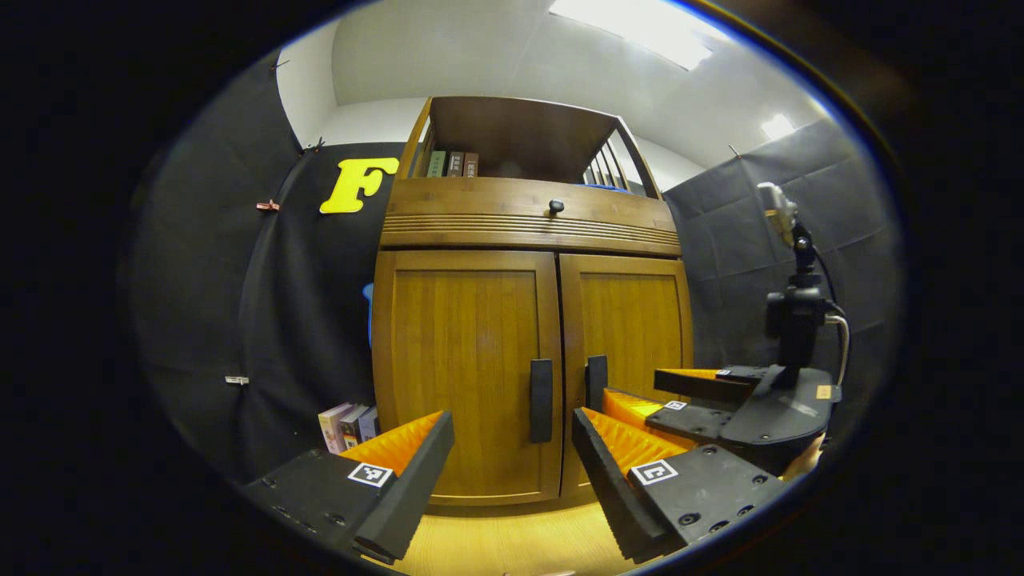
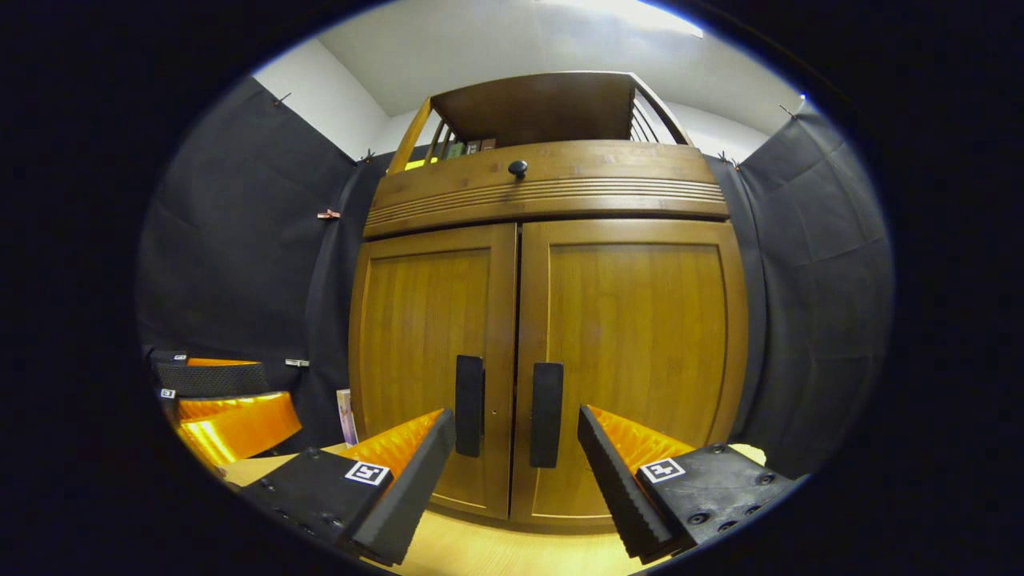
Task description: Open the right door of the double-door shoe cabinet with the right hand, and open the left door with the left hand.
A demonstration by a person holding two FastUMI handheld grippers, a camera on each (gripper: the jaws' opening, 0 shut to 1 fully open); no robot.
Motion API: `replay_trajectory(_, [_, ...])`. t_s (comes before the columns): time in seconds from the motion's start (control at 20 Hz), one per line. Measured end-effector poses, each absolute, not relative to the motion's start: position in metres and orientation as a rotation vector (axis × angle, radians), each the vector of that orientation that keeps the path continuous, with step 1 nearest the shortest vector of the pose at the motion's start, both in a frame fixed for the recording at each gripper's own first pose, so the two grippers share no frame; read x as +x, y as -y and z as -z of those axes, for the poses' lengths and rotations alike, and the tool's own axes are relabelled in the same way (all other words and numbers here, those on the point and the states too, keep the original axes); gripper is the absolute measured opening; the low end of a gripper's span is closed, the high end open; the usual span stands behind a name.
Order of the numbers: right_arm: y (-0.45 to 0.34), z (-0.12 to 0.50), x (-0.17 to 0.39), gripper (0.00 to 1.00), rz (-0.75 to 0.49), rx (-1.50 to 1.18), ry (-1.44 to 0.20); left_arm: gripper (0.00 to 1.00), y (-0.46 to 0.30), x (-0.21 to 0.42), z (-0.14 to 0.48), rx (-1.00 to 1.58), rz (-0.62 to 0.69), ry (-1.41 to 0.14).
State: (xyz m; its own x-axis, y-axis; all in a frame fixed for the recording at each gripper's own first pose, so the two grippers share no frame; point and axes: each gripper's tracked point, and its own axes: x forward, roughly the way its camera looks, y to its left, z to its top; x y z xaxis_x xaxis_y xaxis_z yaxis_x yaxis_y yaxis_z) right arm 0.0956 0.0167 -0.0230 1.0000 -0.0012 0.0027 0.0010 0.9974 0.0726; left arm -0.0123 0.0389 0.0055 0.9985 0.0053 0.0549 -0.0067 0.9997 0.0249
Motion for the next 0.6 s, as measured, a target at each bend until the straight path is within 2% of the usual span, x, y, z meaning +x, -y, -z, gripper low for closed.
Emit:
replay_trajectory(0.25, [0.001,0.044,0.136,0.96,0.088,0.094,-0.016,0.92,-0.053,-0.014,0.004,0.036,-0.016,0.043])
replay_trajectory(0.3, [0.003,0.049,0.142,0.99,0.095,0.099,-0.027,0.92,-0.056,-0.014,0.007,0.032,-0.015,0.040])
replay_trajectory(0.5, [0.006,0.058,0.161,0.90,0.133,0.090,-0.019,0.93,-0.069,-0.012,0.012,0.020,-0.010,0.039])
replay_trajectory(0.55, [0.006,0.059,0.165,0.82,0.142,0.086,-0.017,0.93,-0.073,-0.011,0.012,0.020,-0.011,0.043])
replay_trajectory(0.6, [0.007,0.061,0.167,0.81,0.151,0.082,-0.012,0.93,-0.076,-0.012,0.015,0.021,-0.013,0.045])
